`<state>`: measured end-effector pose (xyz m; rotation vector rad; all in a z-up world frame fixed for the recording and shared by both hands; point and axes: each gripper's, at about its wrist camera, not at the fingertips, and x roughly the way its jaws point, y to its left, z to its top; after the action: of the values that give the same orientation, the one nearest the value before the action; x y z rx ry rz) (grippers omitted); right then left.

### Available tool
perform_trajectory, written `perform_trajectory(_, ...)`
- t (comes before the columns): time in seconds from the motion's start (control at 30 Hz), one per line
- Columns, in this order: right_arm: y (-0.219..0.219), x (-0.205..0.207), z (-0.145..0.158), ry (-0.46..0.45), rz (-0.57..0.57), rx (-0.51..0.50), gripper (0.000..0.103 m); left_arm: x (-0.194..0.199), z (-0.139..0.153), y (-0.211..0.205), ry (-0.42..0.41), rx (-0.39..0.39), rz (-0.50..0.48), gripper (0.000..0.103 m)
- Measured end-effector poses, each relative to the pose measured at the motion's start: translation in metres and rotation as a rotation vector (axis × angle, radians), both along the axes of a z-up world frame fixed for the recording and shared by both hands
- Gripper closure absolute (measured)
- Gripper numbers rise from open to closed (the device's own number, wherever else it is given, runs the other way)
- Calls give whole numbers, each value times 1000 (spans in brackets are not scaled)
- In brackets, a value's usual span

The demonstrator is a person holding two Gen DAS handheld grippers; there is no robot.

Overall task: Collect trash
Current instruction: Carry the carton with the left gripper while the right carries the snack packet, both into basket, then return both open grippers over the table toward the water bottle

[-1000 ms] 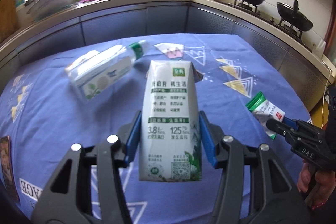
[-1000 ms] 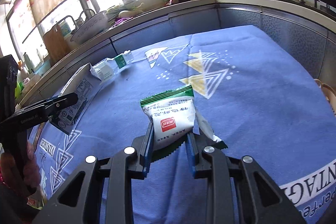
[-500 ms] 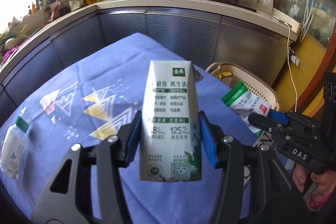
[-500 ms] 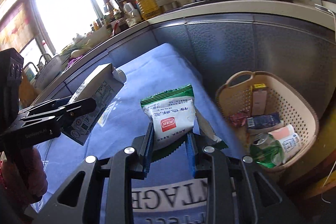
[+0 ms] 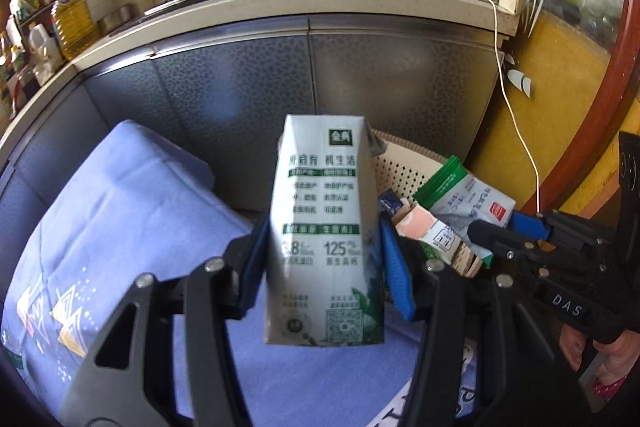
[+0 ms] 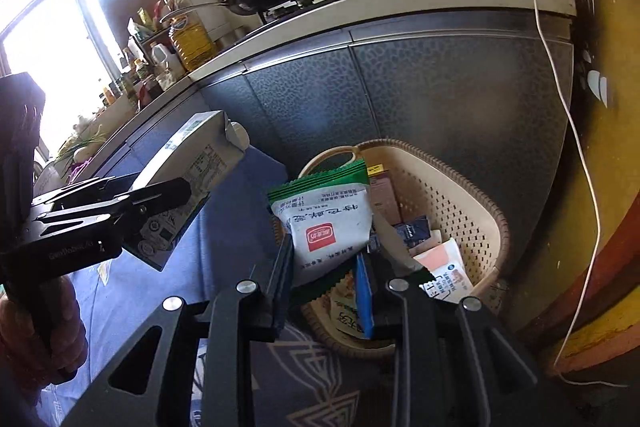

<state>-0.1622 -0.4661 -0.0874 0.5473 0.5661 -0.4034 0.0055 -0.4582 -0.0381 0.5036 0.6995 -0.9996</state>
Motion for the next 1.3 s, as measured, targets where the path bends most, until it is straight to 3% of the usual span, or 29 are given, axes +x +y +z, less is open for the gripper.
perform_trajectory(0.43,-38,3,-35,66,-49,60,75,10,-31,-71,39,96,-36,52)
perform_trajectory(1.07,-52,16,-58,98,-51,120,74,11,-63,-98,51,172,-53,52)
perform_trajectory(1.17,-55,19,-63,103,-55,150,62,10,-65,-99,35,180,-49,50)
perform_trajectory(1.2,-55,19,-63,100,-61,155,54,9,-64,-99,28,174,-50,49)
perform_trajectory(1.27,-54,17,-62,89,-79,151,47,7,-61,-99,14,162,-49,38)
perform_trajectory(1.3,-53,17,-61,86,-84,147,45,6,-58,-98,7,152,-48,38)
